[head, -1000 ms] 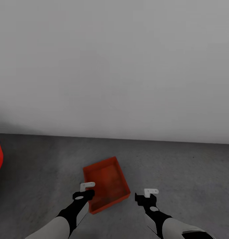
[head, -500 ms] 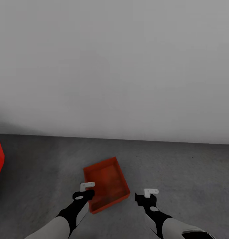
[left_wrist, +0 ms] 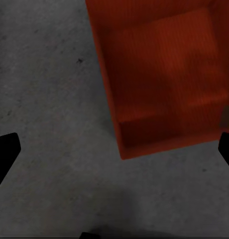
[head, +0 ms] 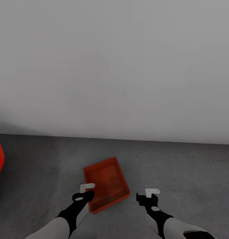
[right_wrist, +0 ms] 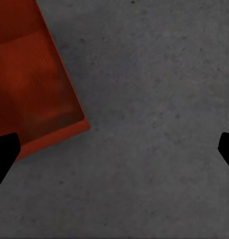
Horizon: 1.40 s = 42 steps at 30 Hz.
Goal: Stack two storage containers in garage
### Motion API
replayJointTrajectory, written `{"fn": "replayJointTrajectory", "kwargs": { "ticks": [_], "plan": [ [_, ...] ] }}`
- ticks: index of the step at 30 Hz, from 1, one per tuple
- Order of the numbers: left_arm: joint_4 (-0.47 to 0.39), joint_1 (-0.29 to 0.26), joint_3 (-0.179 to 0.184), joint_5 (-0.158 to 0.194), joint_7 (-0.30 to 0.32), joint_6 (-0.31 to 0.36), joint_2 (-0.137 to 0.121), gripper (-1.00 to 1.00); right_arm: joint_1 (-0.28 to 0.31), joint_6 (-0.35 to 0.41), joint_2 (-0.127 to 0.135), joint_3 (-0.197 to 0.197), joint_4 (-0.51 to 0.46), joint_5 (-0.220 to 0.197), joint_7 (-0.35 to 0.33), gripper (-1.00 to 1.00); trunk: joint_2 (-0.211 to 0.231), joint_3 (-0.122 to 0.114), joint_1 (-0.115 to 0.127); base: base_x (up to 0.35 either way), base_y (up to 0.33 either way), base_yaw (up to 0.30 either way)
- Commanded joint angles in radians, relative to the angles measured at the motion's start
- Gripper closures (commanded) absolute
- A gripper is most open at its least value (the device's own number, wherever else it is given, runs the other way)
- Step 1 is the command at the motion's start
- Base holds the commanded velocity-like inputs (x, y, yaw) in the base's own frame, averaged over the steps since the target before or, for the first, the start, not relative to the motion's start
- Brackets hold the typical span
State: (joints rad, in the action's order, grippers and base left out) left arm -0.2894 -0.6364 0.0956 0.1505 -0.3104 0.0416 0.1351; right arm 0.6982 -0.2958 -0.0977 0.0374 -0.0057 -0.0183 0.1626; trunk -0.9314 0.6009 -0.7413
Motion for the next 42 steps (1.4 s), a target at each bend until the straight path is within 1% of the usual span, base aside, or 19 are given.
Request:
{"fn": "replayJointTrajectory", "kwargs": {
  "ticks": [1, 11, 13, 15, 17, 18, 19, 20, 23, 26, 36, 41, 42],
  "plan": [
    [0.000, 0.000, 0.009, 0.011, -0.006, 0.004, -0.001, -1.00, 0.001, -0.002, 0.000, 0.004, 0.001, -0.002, 0.004, -1.00, -0.001, 0.001, 0.000, 0.000, 0.000, 0.000],
    [0.058, 0.000, 0.009, 0.013, -0.006, 0.004, -0.001, -1.00, 0.001, 0.002, -0.003, 0.005, 0.001, -0.002, 0.005, -1.00, -0.001, 0.001, 0.000, -0.001, 0.000, 0.000],
    [0.088, 0.000, 0.008, 0.017, -0.006, 0.004, -0.001, -1.00, 0.001, 0.002, -0.001, 0.005, 0.001, -0.002, 0.003, -1.00, -0.001, 0.001, 0.000, -0.114, 0.000, 0.000],
    [0.145, 0.000, 0.008, 0.052, -0.006, 0.004, -0.001, -1.00, 0.005, 0.004, 0.001, 0.005, 0.002, -0.002, 0.001, -1.00, -0.001, 0.001, 0.000, -0.268, 0.000, 0.000],
    [0.169, 0.000, 0.008, 0.074, -0.006, 0.004, -0.001, -1.00, 0.006, 0.005, 0.002, 0.005, 0.002, -0.002, 0.001, -1.00, -0.001, 0.001, 0.000, -0.302, 0.000, 0.000],
    [0.189, 0.000, 0.008, 0.099, -0.006, 0.004, -0.002, -1.00, 0.006, 0.005, 0.002, 0.005, 0.004, -0.002, 0.002, -1.00, -0.001, 0.001, 0.000, -0.320, 0.000, 0.000],
    [0.197, 0.000, 0.008, 0.111, -0.006, 0.004, -0.003, -1.00, 0.005, 0.005, 0.002, 0.005, 0.005, -0.002, 0.002, -1.00, -0.001, 0.001, 0.000, -0.325, 0.000, 0.000],
    [0.214, 0.000, 0.009, 0.142, -0.007, 0.004, -0.004, -1.00, 0.003, 0.005, 0.002, 0.006, 0.006, -0.002, 0.004, -1.00, -0.001, 0.001, 0.000, -0.335, 0.000, 0.000],
    [0.228, 0.000, 0.009, 0.169, -0.008, 0.005, -0.004, -1.00, 0.002, 0.005, 0.003, 0.007, 0.009, -0.001, 0.003, -1.00, -0.001, 0.001, 0.000, -0.340, 0.000, 0.000],
    [0.234, 0.000, 0.009, 0.180, -0.008, 0.010, -0.005, -1.00, 0.002, 0.005, 0.004, 0.007, 0.010, 0.000, 0.002, -1.00, -0.001, 0.001, 0.000, -0.344, 0.000, 0.000],
    [0.236, 0.000, 0.009, 0.183, -0.010, 0.017, -0.009, -1.00, 0.001, 0.006, 0.003, 0.008, 0.026, 0.000, 0.003, -1.00, -0.001, 0.001, 0.000, -0.345, 0.000, 0.000],
    [0.236, 0.000, 0.009, 0.183, -0.009, 0.018, -0.036, -1.00, 0.001, 0.006, 0.003, 0.007, 0.027, 0.000, 0.005, -1.00, -0.001, 0.001, 0.000, -0.345, 0.000, 0.000],
    [0.235, 0.000, 0.009, 0.182, -0.009, 0.018, -0.050, -1.00, 0.001, 0.006, 0.004, 0.007, 0.027, 0.000, 0.005, -1.00, -0.001, 0.001, 0.000, -0.345, 0.000, 0.000]
  ]
}}
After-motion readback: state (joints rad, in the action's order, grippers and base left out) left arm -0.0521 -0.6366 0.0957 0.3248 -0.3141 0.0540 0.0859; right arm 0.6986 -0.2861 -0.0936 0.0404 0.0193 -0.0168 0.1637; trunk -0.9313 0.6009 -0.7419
